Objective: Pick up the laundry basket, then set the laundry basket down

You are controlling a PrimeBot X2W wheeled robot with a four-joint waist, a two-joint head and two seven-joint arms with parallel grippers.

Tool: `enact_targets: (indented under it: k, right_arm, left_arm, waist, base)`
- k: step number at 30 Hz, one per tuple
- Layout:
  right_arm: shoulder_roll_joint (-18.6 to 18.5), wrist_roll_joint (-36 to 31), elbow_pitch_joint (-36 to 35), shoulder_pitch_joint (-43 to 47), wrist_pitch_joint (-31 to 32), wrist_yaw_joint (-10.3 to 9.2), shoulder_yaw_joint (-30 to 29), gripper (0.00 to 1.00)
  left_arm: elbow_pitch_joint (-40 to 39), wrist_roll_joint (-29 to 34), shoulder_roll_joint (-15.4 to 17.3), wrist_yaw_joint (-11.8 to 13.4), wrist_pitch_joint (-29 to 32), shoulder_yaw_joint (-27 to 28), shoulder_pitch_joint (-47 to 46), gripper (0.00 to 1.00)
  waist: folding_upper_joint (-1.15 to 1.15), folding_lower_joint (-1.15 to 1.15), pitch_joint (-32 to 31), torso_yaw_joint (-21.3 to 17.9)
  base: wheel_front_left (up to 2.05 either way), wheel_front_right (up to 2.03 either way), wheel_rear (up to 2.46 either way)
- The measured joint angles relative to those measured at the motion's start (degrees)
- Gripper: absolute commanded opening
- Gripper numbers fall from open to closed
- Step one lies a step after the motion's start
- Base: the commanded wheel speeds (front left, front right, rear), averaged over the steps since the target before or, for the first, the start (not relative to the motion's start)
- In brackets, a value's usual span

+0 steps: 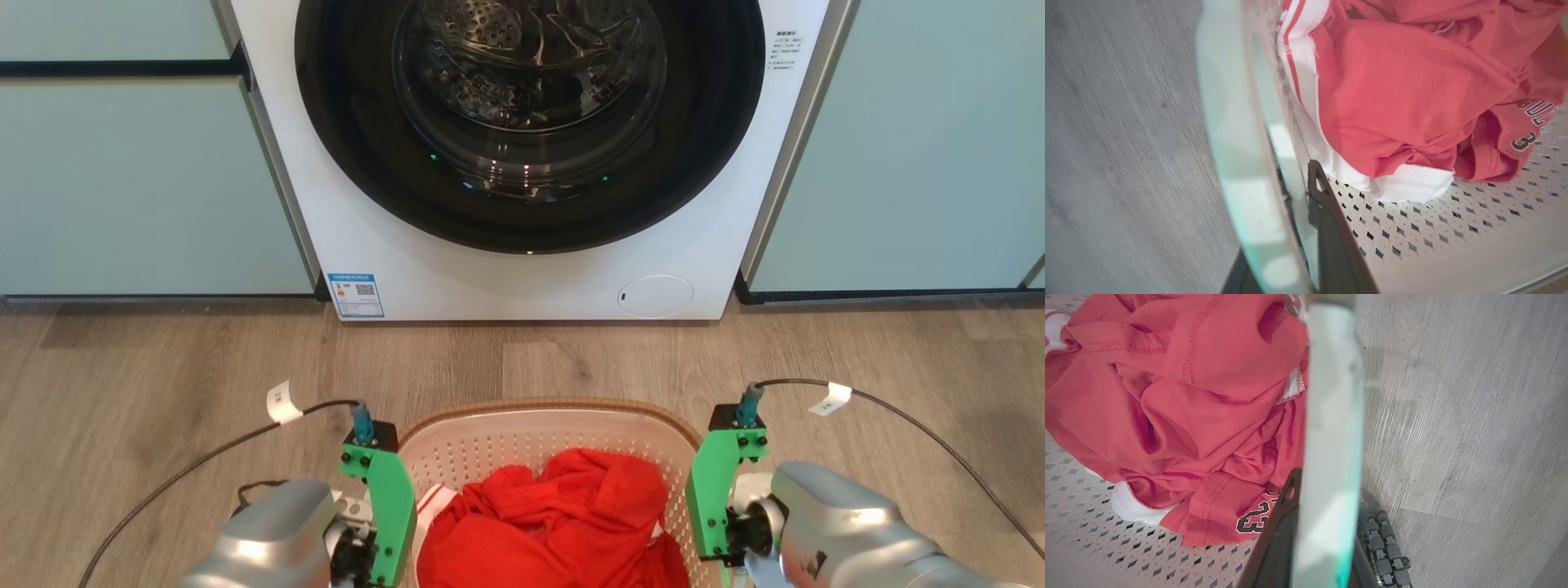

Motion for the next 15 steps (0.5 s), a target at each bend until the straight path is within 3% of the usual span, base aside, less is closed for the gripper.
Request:
enact_targets:
  k: [15]
  right_arm:
    - [0.01, 0.49, 0.24, -0.24, -0.42, 0.0, 0.35, 0.0]
  left_arm:
    - [-0.01, 0.51, -0.12, 0.0, -0.12, 0.01, -0.01, 0.0]
  waist:
    - [0.0, 0.0, 3.19, 0.11]
  base:
    - [0.0, 0.0, 0.0]
